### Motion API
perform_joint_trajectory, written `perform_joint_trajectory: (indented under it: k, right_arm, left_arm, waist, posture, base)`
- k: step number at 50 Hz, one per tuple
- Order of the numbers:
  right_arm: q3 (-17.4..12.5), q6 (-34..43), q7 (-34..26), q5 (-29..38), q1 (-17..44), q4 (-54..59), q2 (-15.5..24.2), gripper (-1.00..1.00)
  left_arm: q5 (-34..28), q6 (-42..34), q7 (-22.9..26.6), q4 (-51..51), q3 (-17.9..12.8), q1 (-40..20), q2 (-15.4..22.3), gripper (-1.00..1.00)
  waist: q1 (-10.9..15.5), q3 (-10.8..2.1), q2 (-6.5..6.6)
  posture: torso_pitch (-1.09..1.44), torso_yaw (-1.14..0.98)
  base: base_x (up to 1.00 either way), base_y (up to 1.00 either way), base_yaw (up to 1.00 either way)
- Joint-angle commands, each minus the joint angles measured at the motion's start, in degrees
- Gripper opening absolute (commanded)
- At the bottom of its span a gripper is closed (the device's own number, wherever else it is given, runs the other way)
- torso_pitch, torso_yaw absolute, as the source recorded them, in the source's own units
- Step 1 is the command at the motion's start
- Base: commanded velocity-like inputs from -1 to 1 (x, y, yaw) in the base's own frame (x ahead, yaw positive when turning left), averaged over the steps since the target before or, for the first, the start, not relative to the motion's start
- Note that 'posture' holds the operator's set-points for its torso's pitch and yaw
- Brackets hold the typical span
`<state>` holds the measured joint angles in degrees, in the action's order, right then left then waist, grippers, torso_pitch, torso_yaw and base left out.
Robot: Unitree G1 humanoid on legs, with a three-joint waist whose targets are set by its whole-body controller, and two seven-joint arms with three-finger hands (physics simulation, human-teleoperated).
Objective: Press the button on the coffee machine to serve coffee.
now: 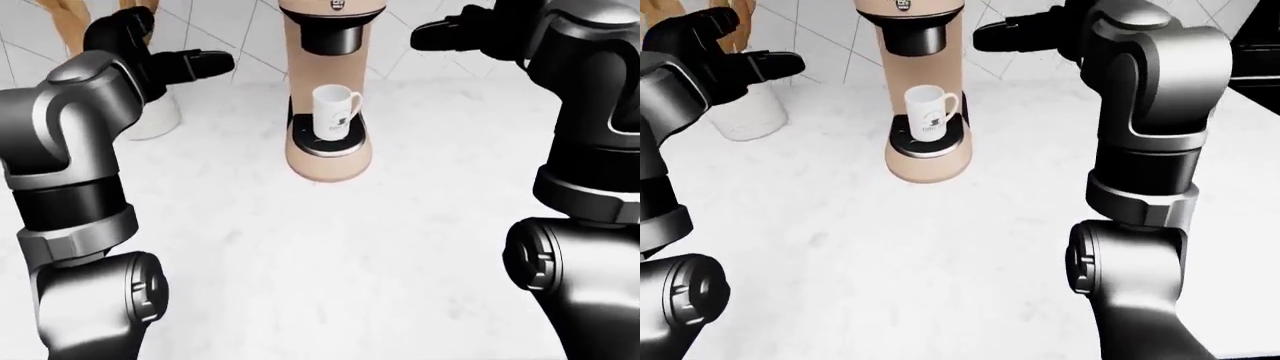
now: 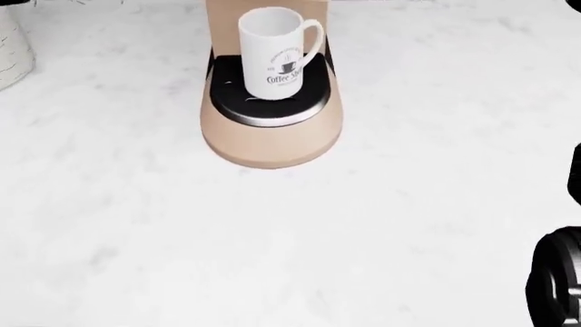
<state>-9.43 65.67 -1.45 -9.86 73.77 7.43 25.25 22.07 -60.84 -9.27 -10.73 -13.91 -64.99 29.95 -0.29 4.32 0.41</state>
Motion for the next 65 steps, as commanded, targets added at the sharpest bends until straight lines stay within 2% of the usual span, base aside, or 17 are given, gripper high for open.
perform_joint_trajectory:
  k: [1,3,4,5,6,7,8,9,10,13,20,29,36,40,50,54,65]
  right_arm:
    - [-0.8,-1.8,0.1,0.3,2.5,-1.6,1.0,1.0]
    - [-0.8,-1.7,0.0,0.2,2.6,-2.0,1.1,1.0]
    - [-0.6,-1.6,-0.2,0.3,2.3,-2.3,1.2,1.0]
    - [-0.8,-1.6,-0.2,0.3,2.2,-2.5,1.1,1.0]
    - [-0.8,-1.5,-0.2,0.3,2.1,-2.7,1.1,1.0]
    - [-0.9,-1.3,-0.1,0.3,1.9,-2.7,1.0,1.0]
    - [-1.0,-1.3,0.0,0.3,1.7,-2.7,0.9,1.0]
    - [-1.1,-1.3,0.1,0.3,1.9,-2.7,0.8,1.0]
    - [-1.1,-1.4,0.1,0.3,1.8,-2.8,0.8,1.0]
    - [-1.2,-1.4,0.2,0.2,1.3,-3.2,0.8,1.0]
    - [-1.3,-1.7,0.7,-0.2,0.8,-3.1,0.6,1.0]
    - [-1.2,-2.3,0.9,-0.6,0.4,-2.9,0.5,1.0]
    - [-1.1,-2.8,0.8,-0.7,0.8,-2.1,0.5,1.0]
    - [-1.1,-2.8,0.7,-0.7,1.3,-1.5,0.9,1.0]
    - [-1.2,-2.9,0.9,-0.9,1.2,-1.7,0.7,1.0]
    - [-1.2,-2.9,1.0,-1.0,1.4,-1.6,0.7,1.0]
    - [-1.4,-3.3,1.5,-1.6,0.8,-1.9,0.6,1.0]
  left_arm:
    - [0.0,1.6,0.1,1.7,-0.3,-2.2,0.7,1.0]
    - [0.0,1.4,0.0,1.9,-0.3,-2.4,0.6,1.0]
    - [0.0,1.5,0.0,1.9,-0.3,-2.3,0.6,1.0]
    - [0.0,1.4,0.0,1.9,-0.3,-2.4,0.5,1.0]
    - [0.1,1.3,-0.1,2.0,-0.3,-2.4,0.5,1.0]
    - [0.1,1.1,-0.1,2.2,-0.3,-2.5,0.4,1.0]
    - [0.2,1.1,-0.2,2.3,-0.3,-2.4,0.4,1.0]
    - [0.1,1.5,-0.1,2.1,-0.3,-2.2,0.3,1.0]
    - [0.2,1.3,-0.2,2.4,-0.3,-2.1,0.3,1.0]
    - [0.3,1.0,-0.2,2.8,-0.4,-1.8,0.2,1.0]
    - [0.5,0.9,-0.2,3.3,-0.4,-1.5,0.2,1.0]
    - [0.7,0.5,-0.2,2.8,-0.3,-1.7,0.1,1.0]
    - [0.3,1.7,-0.1,1.2,-0.1,-2.2,-0.3,1.0]
    - [0.2,2.3,-0.3,0.3,0.1,-2.3,-0.6,1.0]
    - [0.2,2.4,-0.1,0.3,0.5,-3.1,-1.4,1.0]
    - [0.2,2.1,-0.1,0.3,0.7,-3.2,-1.6,1.0]
    - [0.7,1.4,-0.3,0.9,0.5,-3.6,-2.2,1.0]
  waist:
    - [-0.3,-2.47,0.28]
    - [-0.1,-2.42,0.01]
    - [0.1,-3.97,0.34]
    - [0.4,-3.55,0.27]
    - [0.6,-2.26,0.21]
    - [0.7,-1.77,0.04]
    - [0.9,0.18,-0.55]
    - [1.3,-2.13,-0.95]
    - [0.9,-2.53,-0.88]
    - [0.9,-2.7,-0.57]
    - [0.3,-2.23,0.07]
    - [0.1,-2.16,0.05]
    - [0.2,-3.95,-0.03]
    - [0.3,-4.39,-0.09]
    - [0.5,-7.33,-0.17]
    - [0.5,-8.04,-0.14]
    - [0.7,-11.69,-0.13]
  posture:
    - [0.0,0.0]
    - [0.0,0.0]
    - [0.0,0.0]
    - [0.0,0.0]
    - [0.0,0.0]
    - [0.0,0.0]
    - [0.0,0.0]
    - [0.0,0.0]
    - [0.0,0.0]
    - [0.0,0.0]
    - [0.0,0.0]
    - [-0.01,0.0]
    - [-0.07,0.0]
    - [-0.07,0.0]
    - [-0.16,0.0]
    - [-0.17,0.0]
    - [-0.28,0.0]
  base:
    - [0.0,0.0,0.0]
    - [0.0,0.0,0.0]
    - [0.12,0.0,0.0]
    - [0.29,0.0,0.0]
    - [0.34,0.0,0.0]
    - [0.34,0.0,0.0]
    - [0.0,0.0,0.0]
    - [0.0,0.0,0.0]
    - [0.0,0.0,0.0]
    - [0.0,0.0,0.0]
    - [0.0,0.0,0.0]
    - [0.0,0.0,0.0]
    - [0.0,0.0,0.0]
    - [0.0,0.0,0.0]
    - [0.0,0.0,0.0]
    - [0.0,0.0,0.0]
    - [0.0,0.0,0.0]
